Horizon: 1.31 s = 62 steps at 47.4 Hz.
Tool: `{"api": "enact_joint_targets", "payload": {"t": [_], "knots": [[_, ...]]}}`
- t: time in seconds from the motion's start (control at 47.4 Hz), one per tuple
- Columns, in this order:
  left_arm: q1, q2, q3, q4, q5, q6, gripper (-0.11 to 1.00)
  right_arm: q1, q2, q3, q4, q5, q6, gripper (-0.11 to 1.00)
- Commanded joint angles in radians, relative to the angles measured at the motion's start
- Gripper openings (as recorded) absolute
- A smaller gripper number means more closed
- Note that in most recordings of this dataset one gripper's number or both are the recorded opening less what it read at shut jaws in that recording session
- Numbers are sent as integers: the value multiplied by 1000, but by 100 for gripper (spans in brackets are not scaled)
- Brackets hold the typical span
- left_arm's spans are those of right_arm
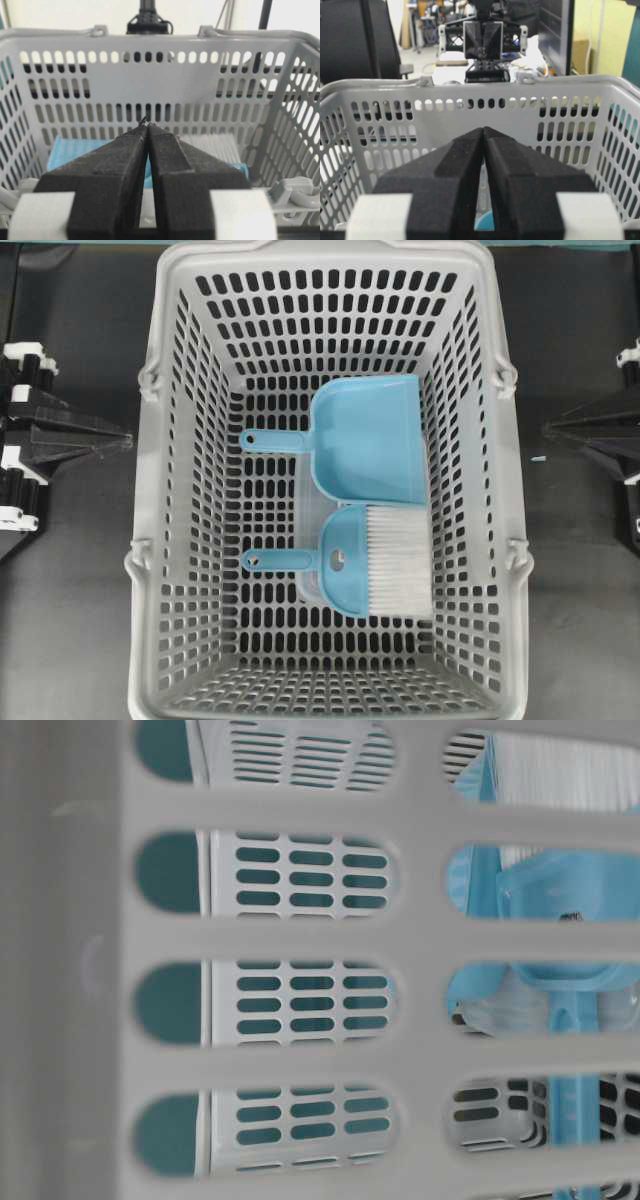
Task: Pick up the hand brush from the shopping basket with the left arm.
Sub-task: 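Move the left gripper over the basket toward the blue brush handle, then lower the open left gripper and close it on the brush handle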
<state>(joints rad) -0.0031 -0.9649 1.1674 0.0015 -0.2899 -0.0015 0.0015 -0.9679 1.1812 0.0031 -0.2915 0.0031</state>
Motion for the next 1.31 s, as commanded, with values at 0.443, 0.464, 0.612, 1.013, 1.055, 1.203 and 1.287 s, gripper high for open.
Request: {"api": "enact_joint_targets", "payload": {"t": [0.443, 0.464, 0.612, 1.013, 1.055, 1.203, 1.287], "knots": [[-2, 161, -390, 43, 574, -3, 0, -20, 8, -60, 12, 196, -2, 0], [-5, 173, -408, 43, 592, -3, 0, -20, 8, -61, 14, 207, -2, 0], [-20, 272, -534, 43, 727, 6, 0, -20, 2, -74, 12, 264, -2, 0], [-84, 565, -824, 43, 1055, -12, 1, -20, -52, -84, 12, 273, -3, 69], [-89, 591, -844, 43, 1071, -14, 1, -21, -57, -84, 12, 273, -3, 72], [-100, 681, -913, 43, 1126, -43, 29, -20, -64, -84, 14, 276, -2, 71], [-112, 738, -946, 43, 1154, -86, 56, -20, -64, -83, 12, 275, -2, 71]]}}
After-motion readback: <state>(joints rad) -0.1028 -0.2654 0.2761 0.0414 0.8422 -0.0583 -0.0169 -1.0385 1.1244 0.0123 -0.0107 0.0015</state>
